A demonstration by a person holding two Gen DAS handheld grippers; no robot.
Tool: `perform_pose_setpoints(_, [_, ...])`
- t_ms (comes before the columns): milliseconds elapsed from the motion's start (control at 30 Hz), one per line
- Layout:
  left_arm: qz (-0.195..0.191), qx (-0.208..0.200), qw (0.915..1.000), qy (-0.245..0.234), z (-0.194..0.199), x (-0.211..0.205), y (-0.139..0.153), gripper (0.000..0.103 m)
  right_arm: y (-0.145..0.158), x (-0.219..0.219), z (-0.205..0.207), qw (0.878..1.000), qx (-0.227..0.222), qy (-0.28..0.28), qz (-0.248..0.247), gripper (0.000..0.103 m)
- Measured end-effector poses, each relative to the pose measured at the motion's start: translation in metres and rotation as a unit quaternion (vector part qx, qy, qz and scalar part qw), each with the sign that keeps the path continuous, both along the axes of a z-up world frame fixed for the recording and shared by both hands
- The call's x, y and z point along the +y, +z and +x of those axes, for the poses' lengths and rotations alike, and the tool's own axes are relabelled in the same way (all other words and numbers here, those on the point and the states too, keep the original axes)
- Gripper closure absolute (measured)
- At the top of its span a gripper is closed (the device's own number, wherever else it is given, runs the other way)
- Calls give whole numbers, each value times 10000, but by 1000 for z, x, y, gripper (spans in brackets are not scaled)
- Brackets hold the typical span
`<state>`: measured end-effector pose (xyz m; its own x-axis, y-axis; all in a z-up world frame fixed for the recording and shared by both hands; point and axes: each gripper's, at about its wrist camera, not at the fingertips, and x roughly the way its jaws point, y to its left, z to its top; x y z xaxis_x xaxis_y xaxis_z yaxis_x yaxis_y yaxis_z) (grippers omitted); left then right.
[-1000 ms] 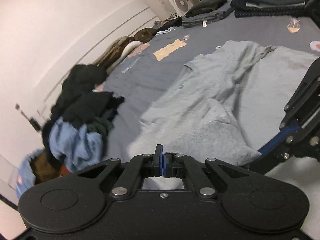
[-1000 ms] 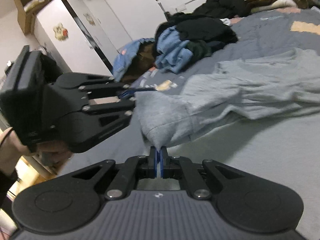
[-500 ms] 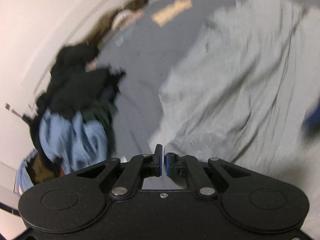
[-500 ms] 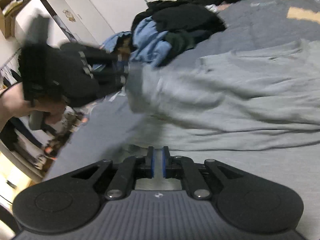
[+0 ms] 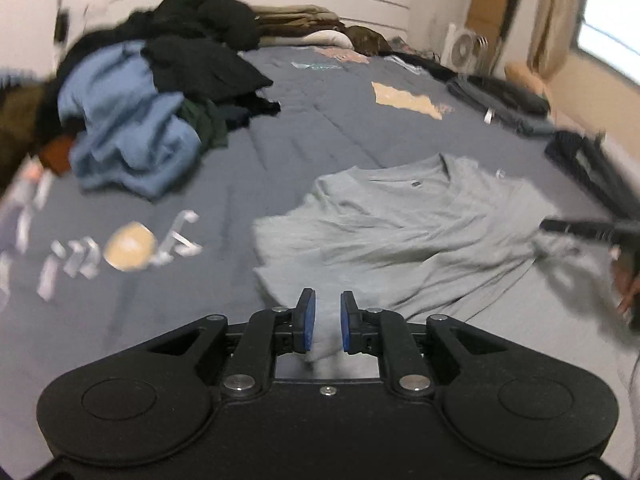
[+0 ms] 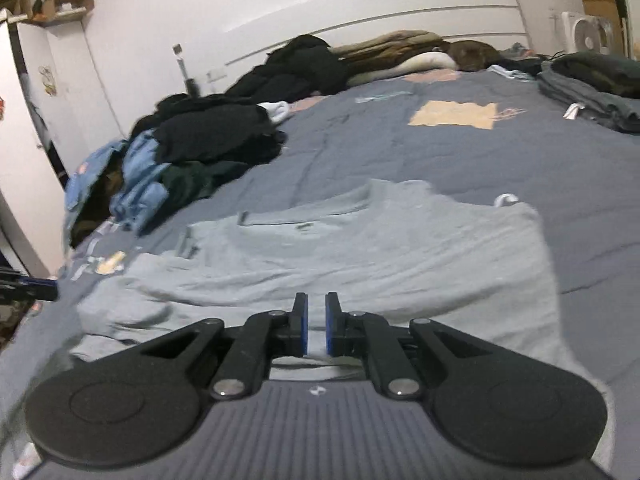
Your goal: Fold clothes
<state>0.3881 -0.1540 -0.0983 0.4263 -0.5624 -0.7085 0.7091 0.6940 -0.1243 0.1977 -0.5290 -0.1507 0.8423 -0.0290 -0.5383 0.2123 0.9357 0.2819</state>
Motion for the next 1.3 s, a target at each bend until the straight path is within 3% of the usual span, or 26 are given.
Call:
perform_pose_setpoints(67, [124, 90, 9998, 134, 1, -8, -17, 77, -4, -6, 0, 9999, 45, -41, -83, 96])
perform_pose_setpoints(167, [116, 312, 9990, 300, 5, -13, -36, 77, -11, -15, 0, 9998, 105, -105, -152, 95])
perform_pose_setpoints(367, [-810, 919, 9919, 330, 15, 0, -40, 78, -29, -33, 1, 9992, 294, -258, 29, 87])
perform_pose_setpoints(400, [-820, 959, 9915, 333, 15, 1, -40, 92, -32, -36, 1, 9990, 343, -286, 77, 87])
perform_pose_setpoints(433, [-831, 998, 9910, 336, 16, 2, -41, 97, -35, -38, 1, 9987, 390, -313, 125, 86])
perform_pose_setpoints(567, [-706, 910, 9929, 291, 17, 14, -39, 98, -44, -43, 0, 9984, 456, -293, 144, 86])
perform_pose_setpoints(700, [-799, 1155, 9891, 440, 24, 36, -44, 98, -45, -49, -3, 9980, 529, -271, 234, 86])
perform_pose_setpoints(767, [-641, 1128, 9903, 494, 23, 37, -46, 97, -44, -49, -2, 9978, 583, -236, 216, 86])
perform_pose_setpoints(867, [-622, 1059, 9909, 555, 20, 34, -46, 90, -42, -48, -3, 9976, 653, -160, 188, 83])
perform_pose_setpoints(933, [-719, 1000, 9907, 580, 18, 29, -45, 66, -38, -47, -3, 9974, 687, -121, 165, 83])
perform_pose_setpoints(967, [-756, 940, 9908, 607, 17, 27, -44, 49, -35, -46, -3, 9975, 680, -106, 141, 82])
perform_pose_setpoints(1067, [-863, 832, 9904, 693, 16, 18, -44, 48, -25, -47, -7, 9987, 485, -141, 104, 77])
perform_pose_setpoints(1133, [-949, 965, 9885, 677, 17, 14, -46, 55, -22, -48, -9, 9990, 373, -223, 56, 74])
perform_pose_setpoints(1200, [-774, 1025, 9901, 565, 15, 9, -51, 97, -24, -51, -8, 9989, 397, -228, 58, 72])
perform_pose_setpoints(1300, [-459, 879, 9941, 431, 8, 10, -54, 99, -35, -56, -6, 9979, 591, -261, 75, 72])
